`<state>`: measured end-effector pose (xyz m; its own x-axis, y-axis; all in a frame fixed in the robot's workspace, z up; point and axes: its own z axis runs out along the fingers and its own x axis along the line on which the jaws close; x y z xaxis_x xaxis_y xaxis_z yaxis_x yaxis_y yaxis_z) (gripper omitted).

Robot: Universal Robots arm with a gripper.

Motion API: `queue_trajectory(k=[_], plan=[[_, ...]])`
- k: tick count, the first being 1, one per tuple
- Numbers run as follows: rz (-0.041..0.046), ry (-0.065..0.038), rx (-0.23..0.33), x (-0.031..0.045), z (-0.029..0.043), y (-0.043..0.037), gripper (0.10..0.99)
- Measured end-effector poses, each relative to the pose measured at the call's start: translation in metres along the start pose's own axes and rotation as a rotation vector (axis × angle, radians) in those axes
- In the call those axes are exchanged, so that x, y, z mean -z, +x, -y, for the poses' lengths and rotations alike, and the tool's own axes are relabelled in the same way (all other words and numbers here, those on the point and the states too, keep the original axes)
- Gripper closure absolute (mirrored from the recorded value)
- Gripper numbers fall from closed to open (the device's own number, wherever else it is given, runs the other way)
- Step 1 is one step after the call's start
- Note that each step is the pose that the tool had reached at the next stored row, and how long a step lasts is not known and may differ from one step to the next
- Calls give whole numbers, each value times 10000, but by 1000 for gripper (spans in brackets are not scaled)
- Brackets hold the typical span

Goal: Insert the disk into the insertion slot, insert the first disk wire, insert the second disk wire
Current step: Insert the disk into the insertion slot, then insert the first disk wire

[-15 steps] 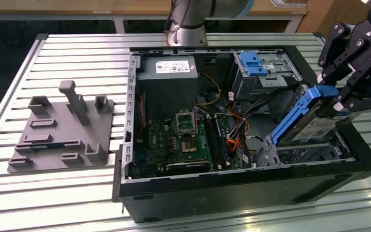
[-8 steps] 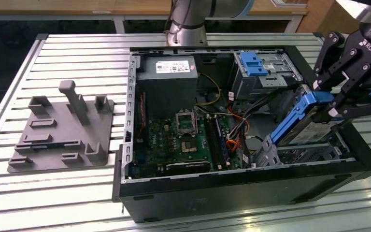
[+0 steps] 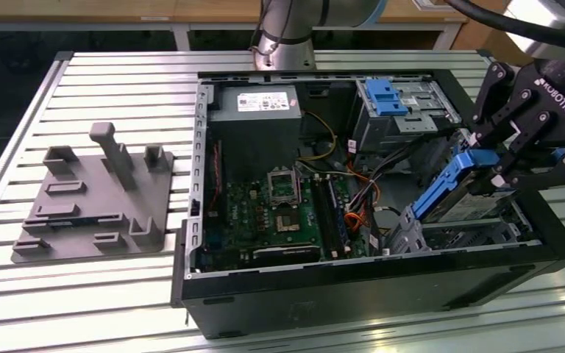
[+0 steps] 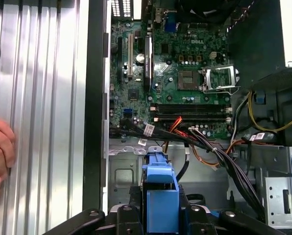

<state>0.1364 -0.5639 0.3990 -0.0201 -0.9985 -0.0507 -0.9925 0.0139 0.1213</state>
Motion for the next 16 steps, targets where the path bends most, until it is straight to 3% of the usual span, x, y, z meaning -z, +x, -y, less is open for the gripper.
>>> queue_trajectory(k=[2, 7, 16], plan=[[-3, -1, 1, -8, 2, 0, 714], [-12, -1, -1, -11, 1, 1, 529], [-72, 0, -9, -11, 1, 1, 529]])
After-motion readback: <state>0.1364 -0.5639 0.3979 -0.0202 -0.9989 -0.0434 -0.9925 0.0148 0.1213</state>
